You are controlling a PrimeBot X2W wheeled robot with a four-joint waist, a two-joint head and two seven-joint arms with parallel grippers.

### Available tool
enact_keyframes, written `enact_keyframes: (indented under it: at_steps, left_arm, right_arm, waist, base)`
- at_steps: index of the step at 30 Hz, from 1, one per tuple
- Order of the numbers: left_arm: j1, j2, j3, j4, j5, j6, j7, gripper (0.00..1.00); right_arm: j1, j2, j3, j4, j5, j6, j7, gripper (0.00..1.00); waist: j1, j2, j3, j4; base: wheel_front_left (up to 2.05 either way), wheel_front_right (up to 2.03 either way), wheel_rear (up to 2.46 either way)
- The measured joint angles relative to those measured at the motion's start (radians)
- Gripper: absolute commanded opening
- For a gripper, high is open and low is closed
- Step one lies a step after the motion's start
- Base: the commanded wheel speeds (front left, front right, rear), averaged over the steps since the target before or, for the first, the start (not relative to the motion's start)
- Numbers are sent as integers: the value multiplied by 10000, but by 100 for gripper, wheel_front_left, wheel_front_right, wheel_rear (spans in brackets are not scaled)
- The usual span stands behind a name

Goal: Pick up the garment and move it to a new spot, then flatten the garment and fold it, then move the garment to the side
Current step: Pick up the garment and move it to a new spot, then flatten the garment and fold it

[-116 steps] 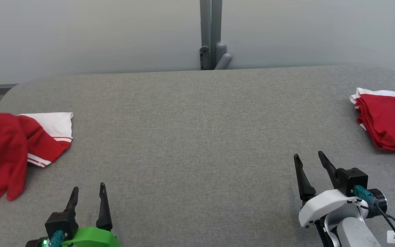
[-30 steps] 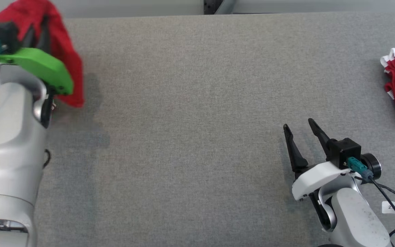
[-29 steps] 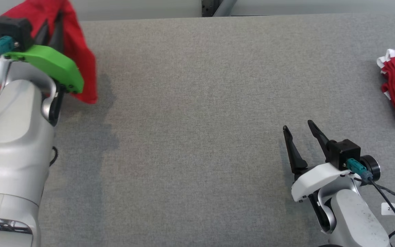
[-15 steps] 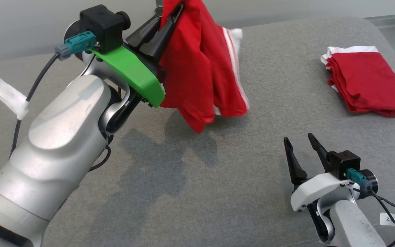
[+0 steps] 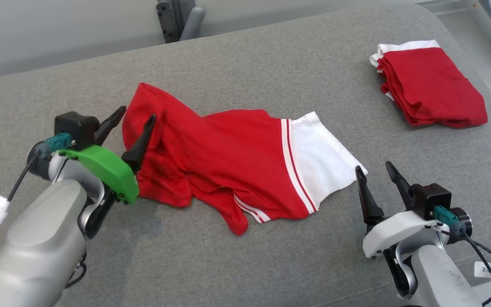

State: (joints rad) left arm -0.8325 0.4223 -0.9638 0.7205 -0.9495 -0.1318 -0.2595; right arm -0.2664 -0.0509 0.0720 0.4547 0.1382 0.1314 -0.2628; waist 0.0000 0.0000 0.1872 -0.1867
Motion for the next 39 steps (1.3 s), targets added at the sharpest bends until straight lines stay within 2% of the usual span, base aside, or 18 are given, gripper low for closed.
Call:
enact_keyframes:
  at_steps: [4,8,16,20,25,30,34,39]
  left_arm:
    - [1288,-146,1877,-121,1053,291,-35,100]
    - [3105,-594,4013,-849,2266,619,-44,100]
    - [5915,-1722,7024,-2577,4987,677,-44,100]
    - [6963,-2351,8314,-3407,5877,688,-44,100]
    - [7951,-2961,9390,-4023,6782,502,-44,100]
    - [8616,-3444,9917,-4523,7306,263,-44,100]
    - [9013,-3613,10259,-4723,7576,161,-44,100]
    - [9020,-3684,10213,-4694,7672,82,-44,100]
  right_arm:
    - [19,-12,-159,-2,-127,0,0,100]
    - [208,-31,-184,23,-180,0,0,100]
    - [557,-17,-128,79,-173,0,0,100]
    - [751,-12,-46,84,-153,0,2,100]
    - [1027,-2,17,84,-169,0,0,100]
    - [1385,-2,4,88,-169,0,0,100]
    - [1589,2,-25,94,-171,0,0,100]
    - [1573,2,-79,155,-173,0,0,100]
  waist:
    - [0,0,-91,154]
    - [0,0,-366,407]
    - [0,0,-1107,998]
    - [0,0,-1496,1218]
    - [0,0,-1915,1386]
    - [0,0,-2184,1443]
    - [-1,0,-2212,1445]
    - [0,0,-2080,1519]
  base:
    - [0,0,0]
    - [0,0,0]
    - [0,0,0]
    - [0,0,0]
    - [0,0,0]
    - [0,0,0]
    - [0,0,0]
    - [0,0,0]
